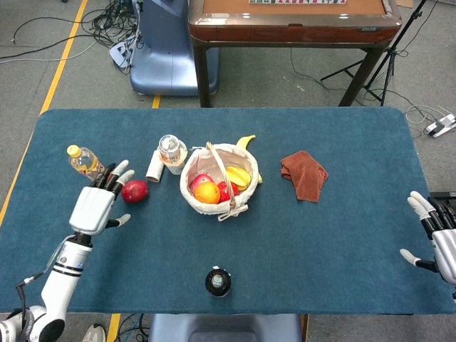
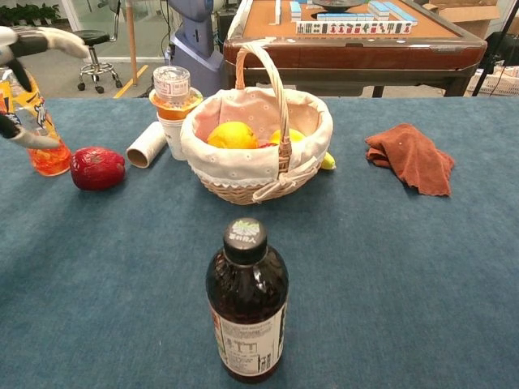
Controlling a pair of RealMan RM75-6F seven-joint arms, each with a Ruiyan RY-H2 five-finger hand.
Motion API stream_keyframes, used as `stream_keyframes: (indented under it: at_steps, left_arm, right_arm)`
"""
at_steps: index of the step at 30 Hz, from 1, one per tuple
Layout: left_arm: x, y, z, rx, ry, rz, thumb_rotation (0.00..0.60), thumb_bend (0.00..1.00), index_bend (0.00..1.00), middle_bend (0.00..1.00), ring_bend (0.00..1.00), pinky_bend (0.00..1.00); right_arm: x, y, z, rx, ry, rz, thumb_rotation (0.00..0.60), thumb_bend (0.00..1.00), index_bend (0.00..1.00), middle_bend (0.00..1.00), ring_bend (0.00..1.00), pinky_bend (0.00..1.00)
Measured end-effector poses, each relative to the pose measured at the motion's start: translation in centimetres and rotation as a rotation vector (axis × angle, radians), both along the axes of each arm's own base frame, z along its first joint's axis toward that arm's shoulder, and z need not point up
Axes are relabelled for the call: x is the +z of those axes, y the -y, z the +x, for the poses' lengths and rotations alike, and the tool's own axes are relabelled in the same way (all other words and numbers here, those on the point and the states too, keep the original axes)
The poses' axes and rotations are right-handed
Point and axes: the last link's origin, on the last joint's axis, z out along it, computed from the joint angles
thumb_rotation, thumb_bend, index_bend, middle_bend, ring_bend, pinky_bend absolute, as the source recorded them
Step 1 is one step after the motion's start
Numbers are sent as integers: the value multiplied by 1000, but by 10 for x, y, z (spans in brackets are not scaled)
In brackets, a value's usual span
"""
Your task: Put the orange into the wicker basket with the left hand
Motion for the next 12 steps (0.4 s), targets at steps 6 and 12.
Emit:
stream_keyframes:
  at_steps: [6, 12]
  left_arm:
    - [25, 30, -39, 129, 16, 69, 600, 96, 152, 23, 53, 311]
    - [38, 60, -68, 242, 34, 95, 600, 96, 152, 23, 53, 298]
  right_arm:
    - [-4, 6, 5, 17, -4, 16, 600, 20, 96, 107, 47, 137]
    - [-10, 9, 10, 37, -8, 36, 600, 20, 117, 127, 66, 154]
